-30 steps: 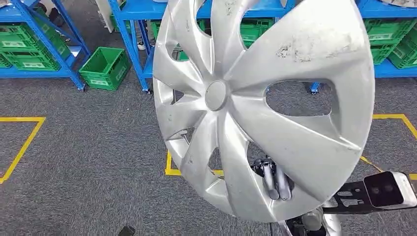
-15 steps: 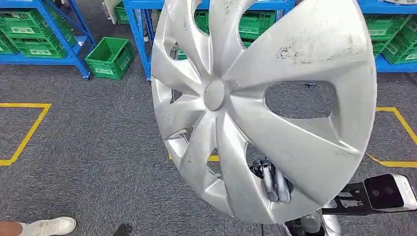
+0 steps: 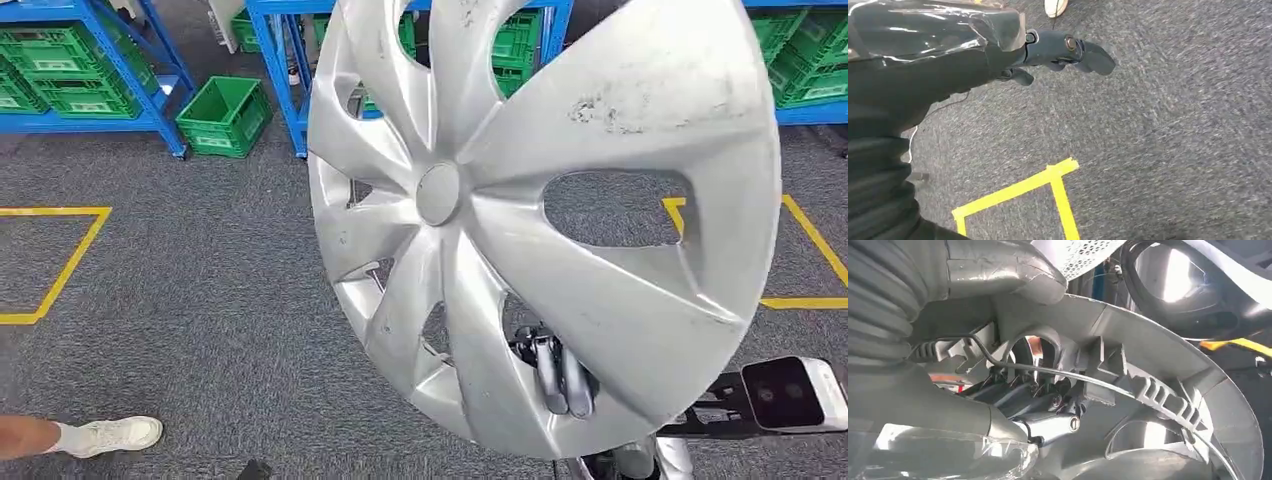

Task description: Take the parts from the cabinet and place them on the table.

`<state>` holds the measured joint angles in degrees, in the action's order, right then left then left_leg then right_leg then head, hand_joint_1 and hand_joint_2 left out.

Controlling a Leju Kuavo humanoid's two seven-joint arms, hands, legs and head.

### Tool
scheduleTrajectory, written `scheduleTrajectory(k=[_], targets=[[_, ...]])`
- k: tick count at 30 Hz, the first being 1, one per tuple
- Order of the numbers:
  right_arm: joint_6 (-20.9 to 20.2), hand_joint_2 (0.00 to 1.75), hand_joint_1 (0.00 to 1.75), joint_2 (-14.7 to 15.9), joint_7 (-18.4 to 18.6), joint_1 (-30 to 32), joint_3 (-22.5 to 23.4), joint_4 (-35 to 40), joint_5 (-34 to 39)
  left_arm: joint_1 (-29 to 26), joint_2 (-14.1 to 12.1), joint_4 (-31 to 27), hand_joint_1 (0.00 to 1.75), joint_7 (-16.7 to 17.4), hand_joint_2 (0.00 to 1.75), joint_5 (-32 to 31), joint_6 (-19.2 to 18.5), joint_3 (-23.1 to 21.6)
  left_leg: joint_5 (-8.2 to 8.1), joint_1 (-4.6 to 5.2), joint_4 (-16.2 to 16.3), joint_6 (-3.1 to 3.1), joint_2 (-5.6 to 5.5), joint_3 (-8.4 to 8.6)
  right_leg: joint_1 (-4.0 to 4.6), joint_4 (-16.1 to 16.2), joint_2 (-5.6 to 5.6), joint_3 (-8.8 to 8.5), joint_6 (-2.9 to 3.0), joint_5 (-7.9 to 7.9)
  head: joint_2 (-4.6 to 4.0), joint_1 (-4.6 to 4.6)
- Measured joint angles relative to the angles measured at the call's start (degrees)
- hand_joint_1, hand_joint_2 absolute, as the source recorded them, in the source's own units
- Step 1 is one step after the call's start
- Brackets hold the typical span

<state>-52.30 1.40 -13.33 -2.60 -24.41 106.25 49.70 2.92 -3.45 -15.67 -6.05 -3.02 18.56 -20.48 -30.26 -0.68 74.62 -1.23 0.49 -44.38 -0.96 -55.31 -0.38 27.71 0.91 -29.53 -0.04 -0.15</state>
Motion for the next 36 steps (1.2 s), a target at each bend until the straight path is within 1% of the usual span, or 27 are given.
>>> scheduleTrajectory(k=[1,2,3,4,5,9,10,11,13,14,15,16,17,19,20,21,22,24,25,27,29,30,31,32,34,35,36], targets=[[0.0,1.75,1.75,0.0,0.02,0.12,0.0,-0.02,0.0,-0.04,0.04,0.0,0.0,0.02,1.75,0.0,0.0,0.09,1.03,0.0,-0.3,0.1,-0.02,1.1,0.06,-0.1,0.04,0.11,-0.09,0.31,0.0,0.02],[0.0,1.75,1.75,0.0,0.02,0.23,0.0,-0.02,0.0,-0.04,0.02,0.0,0.0,0.02,1.75,0.0,0.0,0.2,2.34,0.0,-3.27,0.33,-0.02,3.52,0.1,-0.17,0.08,0.44,-0.24,0.4,0.0,0.0],[0.0,1.75,1.75,0.0,0.02,0.24,0.0,-0.02,0.0,-0.03,0.02,0.0,0.0,0.02,1.75,0.0,0.02,0.24,3.95,0.07,-8.13,0.73,-0.15,6.94,0.23,-0.29,0.14,0.52,-0.45,0.55,0.0,-0.02],[0.0,1.75,1.75,-0.02,0.02,0.21,0.0,-0.02,0.0,0.0,-0.04,0.0,0.0,0.02,1.75,0.0,0.06,0.26,5.43,0.18,-14.02,1.51,-0.52,10.93,0.31,-0.29,0.14,0.45,-0.5,0.58,0.0,0.0],[0.0,1.75,1.75,-0.07,0.02,0.2,0.0,-0.02,0.0,0.05,-0.35,0.0,0.0,0.02,1.75,0.0,0.09,0.33,3.79,0.34,-17.03,2.5,-0.91,13.05,0.21,-0.25,0.05,0.78,-0.74,0.71,0.0,0.17],[-0.04,1.75,1.75,-0.44,0.04,-0.07,0.0,0.04,0.0,-0.13,-0.44,0.0,0.0,0.04,1.75,0.0,0.11,0.63,4.39,1.26,-18.69,3.36,-0.68,12.9,0.12,-0.04,0.03,1.35,-2.04,1.5,0.0,-0.02],[-0.04,1.75,1.75,-0.46,0.04,-0.07,0.02,0.07,-0.02,-0.1,-0.33,-0.02,0.0,0.04,1.75,0.0,0.11,0.7,5.23,0.37,-20.05,3.79,-0.42,13.46,0.16,-0.63,0.02,1.79,-1.98,0.87,0.0,0.09],[-0.04,1.75,1.75,-0.44,0.04,-0.16,0.0,0.07,0.0,0.06,-0.15,-0.02,0.0,0.02,1.75,-0.04,0.11,0.7,5.48,0.59,-20.5,3.96,-0.34,13.55,0.2,-2.29,0.14,2.69,-1.98,-0.1,0.0,0.15],[-0.07,1.75,1.75,-0.39,0.07,-0.24,0.0,0.07,-0.02,0.12,-0.07,-0.02,0.0,0.02,1.75,-0.07,0.11,0.72,5.68,0.59,-20.43,4.19,-0.29,12.94,-0.05,-11.07,0.2,7.09,-1.54,-3.94,0.0,0.2],[-0.09,1.75,1.75,-0.35,0.09,-0.11,-0.02,0.07,-0.04,0.06,0.04,-0.02,0.0,0.02,1.75,-0.09,0.09,0.72,5.78,0.61,-20.37,4.19,-0.25,12.68,-0.13,-15.96,0.2,9.51,-1.63,-5.58,0.0,0.17],[-0.11,1.75,1.75,-0.29,0.18,-0.03,-0.02,0.07,-0.13,0.06,0.09,-0.02,0.0,0.02,1.75,-0.11,0.09,0.72,5.89,0.6,-20.26,4.12,-0.22,12.43,-0.16,-18.84,0.2,10.95,-2.04,-6.11,0.0,0.2],[-0.11,1.75,1.75,-0.2,0.26,0.0,0.0,0.07,-0.17,0.06,0.15,-0.02,0.0,0.02,1.75,-0.2,0.09,0.72,5.93,0.55,-20.06,4.05,-0.2,12.24,-0.32,-18.86,0.2,11.02,-2.6,-5.65,0.0,0.2],[-0.15,1.75,1.75,-0.15,0.35,0.0,0.02,0.07,-0.26,0.06,0.28,-0.02,0.0,0.02,1.75,-0.41,0.11,0.72,5.92,0.5,-19.76,4.0,-0.2,12.09,-0.58,-15.63,0.18,9.36,-3.52,-3.93,0.0,0.2],[-0.22,1.75,1.75,-0.15,0.42,-0.03,0.07,0.07,-0.37,0.07,0.5,-0.04,0.0,0.04,1.75,-0.52,0.09,0.72,5.58,0.32,-18.69,3.48,-0.11,11.67,-1.04,-4.86,-0.45,3.99,-5.0,0.29,0.0,0.22],[-0.28,1.75,1.75,-0.15,0.42,-0.12,0.07,0.07,-0.39,0.08,0.44,-0.04,0.0,0.02,1.75,-0.52,0.11,0.72,5.26,0.57,-17.78,3.02,-0.01,11.18,-1.03,-2.0,-1.73,3.03,-4.68,0.4,0.0,0.22],[-0.48,1.75,1.75,-0.17,0.42,0.0,0.07,0.13,-0.42,0.07,0.33,-0.04,0.0,0.04,1.75,-0.59,0.09,0.74,4.98,0.71,-17.11,2.59,0.05,10.77,-0.77,-2.15,-0.59,3.29,-3.7,0.76,0.0,0.07],[-0.66,1.75,1.75,-0.15,0.44,0.02,0.07,0.13,-0.42,0.0,0.33,-0.04,0.0,0.04,1.75,-0.66,0.09,0.74,5.1,0.67,-17.16,2.31,0.22,10.7,-0.54,-2.31,-0.36,3.5,-3.07,0.77,0.0,0.11],[-0.85,1.75,1.75,-0.15,0.44,0.02,0.13,0.13,-0.44,-0.06,0.39,-0.04,0.0,0.07,1.75,-0.79,0.07,0.72,5.4,0.28,-17.27,1.79,0.67,10.66,-0.28,-2.27,0.15,3.69,-2.24,1.23,0.0,0.13],[-0.92,1.75,1.75,-0.17,0.44,0.01,0.2,0.13,-0.44,-0.04,0.39,-0.04,0.0,0.09,1.75,-0.87,0.07,0.72,5.03,0.03,-16.93,1.53,0.68,10.33,-0.86,-2.05,0.44,3.38,-1.66,1.61,0.0,0.13],[-1.01,1.75,1.75,-0.22,0.44,0.02,0.22,0.15,-0.44,-0.03,0.37,-0.07,0.0,0.13,1.75,-0.94,0.07,0.72,1.26,-0.06,-12.6,0.91,0.12,8.92,-0.82,-2.1,0.85,3.62,-1.08,1.98,0.0,0.04],[-1.03,1.75,1.75,-0.2,0.44,0.07,0.24,0.13,-0.44,-0.05,0.33,-0.07,0.0,0.22,1.75,-0.94,0.07,0.72,-3.35,-0.07,-3.15,0.44,-0.01,5.09,-0.65,-2.16,1.42,3.94,-0.89,2.14,0.0,0.07],[-1.05,1.75,1.75,-0.18,0.44,0.16,0.26,0.13,-0.46,-0.06,0.33,-0.07,0.0,0.3,1.75,-1.11,0.07,0.72,-4.36,-0.09,0.34,0.41,-0.01,3.63,-0.52,-2.18,1.69,4.04,-0.86,2.2,0.0,0.07],[-1.05,1.75,1.75,-0.17,0.46,0.24,0.28,0.11,-0.55,-0.07,0.35,-0.07,0.0,0.37,1.75,-1.25,0.07,0.72,-3.87,-0.09,0.91,0.54,-0.01,3.51,-0.41,-2.19,2.09,4.06,-0.74,2.28,0.0,0.07],[-1.07,1.75,1.75,-0.17,0.5,0.24,0.31,0.09,-0.66,-0.06,0.33,-0.09,0.0,0.48,1.75,-1.38,0.07,0.72,-2.11,-0.08,-1.36,0.82,-0.15,4.71,-0.32,-2.19,2.53,4.04,-0.77,2.3,0.0,0.07],[-1.09,1.75,1.75,-0.17,0.52,0.23,0.37,0.11,-0.76,-0.06,0.28,-0.22,0.0,0.72,1.75,-1.84,0.07,0.74,2.79,-0.01,-10.81,1.76,-1.42,9.47,-0.11,-2.18,3.52,3.89,-0.89,2.38,0.0,0.07],[-1.09,1.75,1.75,-0.2,0.5,0.24,0.37,0.13,-0.79,-0.06,0.02,-0.26,0.0,0.79,1.75,-1.97,0.04,0.74,4.18,0.05,-15.44,2.63,-4.25,11.54,-0.47,-2.12,3.93,3.96,-0.98,2.43,0.0,0.11],[-1.09,1.75,1.75,-0.15,0.5,0.14,0.42,0.18,-0.85,-0.15,-0.11,-0.26,0.0,0.87,1.75,-2.23,-0.09,0.72,3.67,-0.11,-15.95,3.06,-5.66,12.02,-0.06,-2.18,4.28,4.45,-1.47,2.74,0.0,0.35]])
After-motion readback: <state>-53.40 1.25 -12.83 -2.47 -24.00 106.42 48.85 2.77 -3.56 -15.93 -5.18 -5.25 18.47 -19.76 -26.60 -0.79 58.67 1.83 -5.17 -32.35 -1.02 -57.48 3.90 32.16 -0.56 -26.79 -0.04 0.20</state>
